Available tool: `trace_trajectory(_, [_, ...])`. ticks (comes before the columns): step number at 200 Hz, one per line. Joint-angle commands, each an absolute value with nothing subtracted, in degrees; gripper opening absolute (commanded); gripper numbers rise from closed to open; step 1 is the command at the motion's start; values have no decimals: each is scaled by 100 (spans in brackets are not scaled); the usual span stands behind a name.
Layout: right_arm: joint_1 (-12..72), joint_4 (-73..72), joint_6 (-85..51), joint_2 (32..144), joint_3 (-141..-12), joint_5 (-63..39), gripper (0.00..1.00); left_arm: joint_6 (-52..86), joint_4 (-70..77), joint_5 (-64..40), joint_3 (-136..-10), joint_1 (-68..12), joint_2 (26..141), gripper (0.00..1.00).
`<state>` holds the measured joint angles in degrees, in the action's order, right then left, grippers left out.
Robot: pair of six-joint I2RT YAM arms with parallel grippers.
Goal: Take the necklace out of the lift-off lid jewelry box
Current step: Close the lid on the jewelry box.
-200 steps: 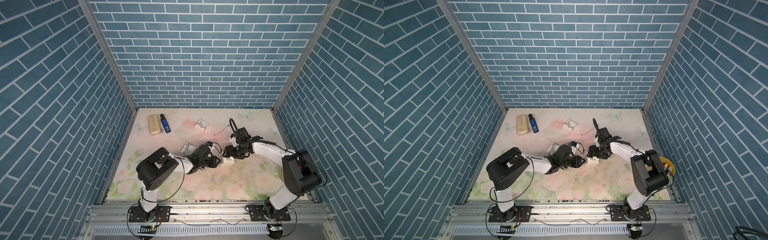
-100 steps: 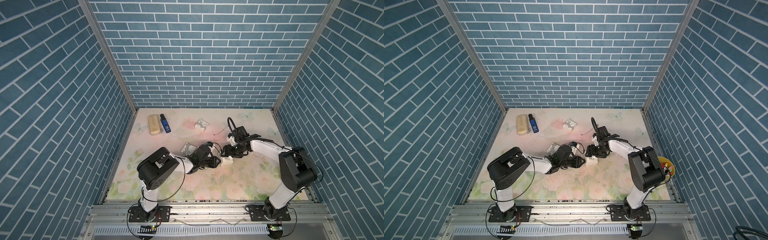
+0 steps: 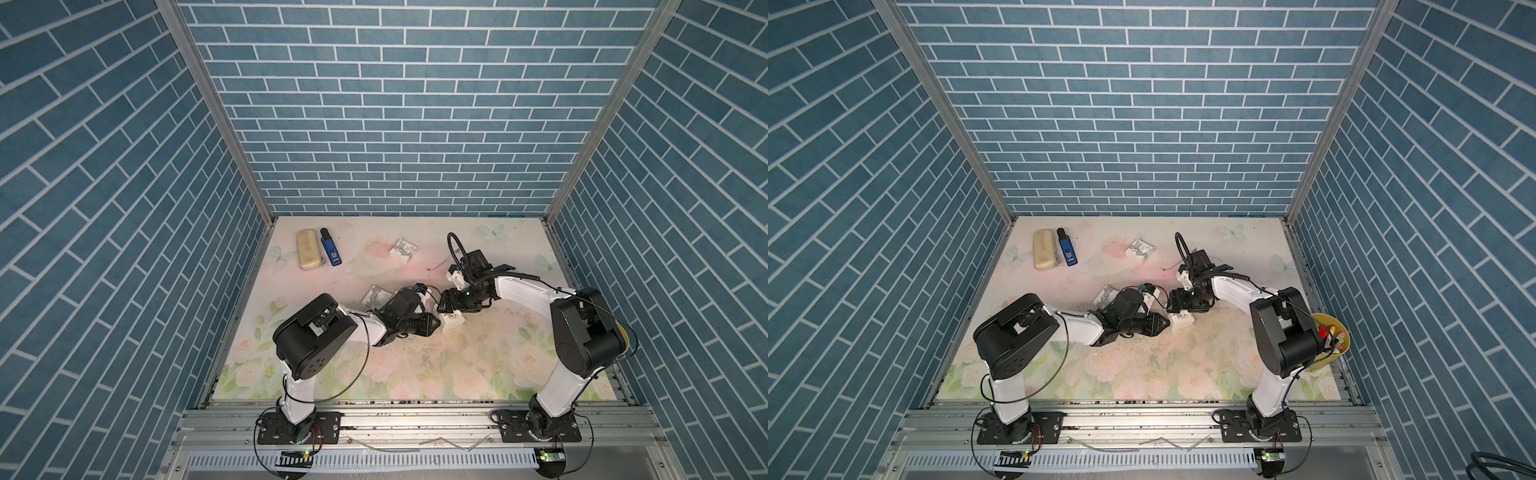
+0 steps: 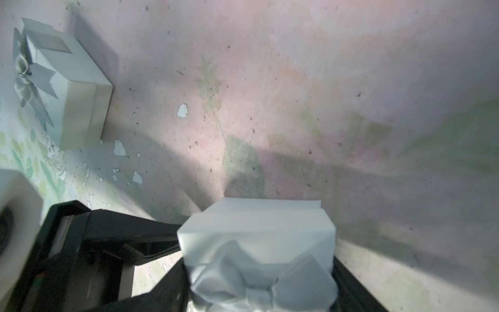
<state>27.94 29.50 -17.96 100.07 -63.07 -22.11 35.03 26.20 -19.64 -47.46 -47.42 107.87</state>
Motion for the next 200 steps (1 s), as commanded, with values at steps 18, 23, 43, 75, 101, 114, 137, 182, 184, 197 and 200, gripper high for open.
trace_trajectory(18, [2973, 3274, -1758, 10109, -6298, -1956, 77, 3238, 2171, -1955, -4686, -4665, 10475, 40])
trace_trajectory(23, [2973, 3270, -1760, 10108, -6295, -1924, 78, 3248, 2171, -1959, -4646, -4659, 10448, 41])
trace_trajectory(43, [2971, 3277, -1768, 10084, -6268, -1888, 80, 3291, 2233, -1972, -4482, -4608, 10382, 43])
trace_trajectory(75, [2969, 3317, -1785, 9918, -6277, -1933, 86, 3545, 2662, -2135, -4265, -4467, 10453, 42])
trace_trajectory(101, [2958, 3432, -1793, 9759, -6328, -1908, 90, 3530, 2654, -2129, -4294, -4456, 10476, 42])
trace_trajectory(114, [2957, 3473, -1807, 9696, -6337, -1915, 92, 3523, 2624, -2110, -4312, -4447, 10485, 42])
trace_trajectory(137, [2914, 3522, -1828, 9594, -6351, -1960, 93, 3527, 2610, -2038, -4323, -4447, 10470, 42])
trace_trajectory(182, [2656, 3524, -1942, 9393, -6306, -2395, 93, 3651, 2638, -2012, -4426, -4439, 10550, 38])
trace_trajectory(184, [2644, 3520, -1947, 9382, -6301, -2416, 93, 3655, 2637, -2006, -4440, -4439, 10559, 37])
trace_trajectory(197, [2523, 3486, -1948, 9326, -6232, -2499, 91, 3689, 2660, -2013, -4500, -4445, 10629, 36])
trace_trajectory(200, [2496, 3475, -1946, 9318, -6213, -2512, 91, 3691, 2667, -2017, -4514, -4439, 10647, 35])
